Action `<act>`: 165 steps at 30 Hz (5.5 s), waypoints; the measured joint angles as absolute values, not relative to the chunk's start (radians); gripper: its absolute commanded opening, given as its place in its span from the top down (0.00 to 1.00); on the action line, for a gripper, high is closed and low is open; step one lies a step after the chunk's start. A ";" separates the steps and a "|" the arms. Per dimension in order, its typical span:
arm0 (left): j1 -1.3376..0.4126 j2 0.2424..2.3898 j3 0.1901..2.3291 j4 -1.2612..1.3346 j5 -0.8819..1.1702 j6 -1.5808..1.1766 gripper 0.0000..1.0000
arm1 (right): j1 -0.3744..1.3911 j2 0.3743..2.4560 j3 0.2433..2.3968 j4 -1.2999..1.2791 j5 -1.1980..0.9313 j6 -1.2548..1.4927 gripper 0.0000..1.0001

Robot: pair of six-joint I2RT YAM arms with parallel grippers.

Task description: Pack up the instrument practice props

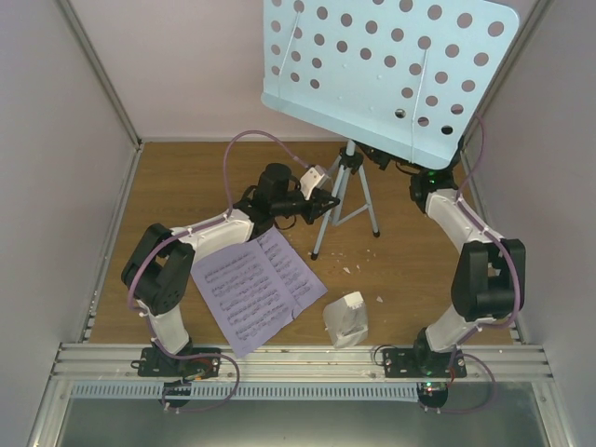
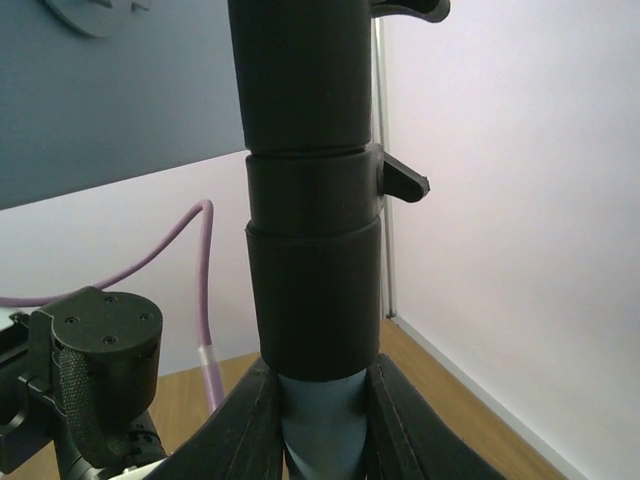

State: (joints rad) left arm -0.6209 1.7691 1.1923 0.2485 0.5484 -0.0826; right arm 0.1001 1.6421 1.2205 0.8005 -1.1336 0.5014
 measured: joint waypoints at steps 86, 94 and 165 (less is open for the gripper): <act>-0.667 1.768 1.189 0.349 0.469 0.027 0.01 | 0.186 1.407 0.730 1.115 -0.653 0.713 1.00; -0.678 1.830 1.185 0.364 0.468 0.057 0.19 | 0.186 1.404 0.722 1.123 -0.649 0.713 0.99; -0.739 1.843 1.314 -0.297 0.302 0.246 1.00 | 0.186 1.260 0.442 0.807 -0.296 0.960 0.94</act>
State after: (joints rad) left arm -0.7395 1.8431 1.3140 -0.2970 0.3019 0.2459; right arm 0.1856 1.2602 0.4419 0.8074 -0.2958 0.9596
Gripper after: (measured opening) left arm 0.523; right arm 0.209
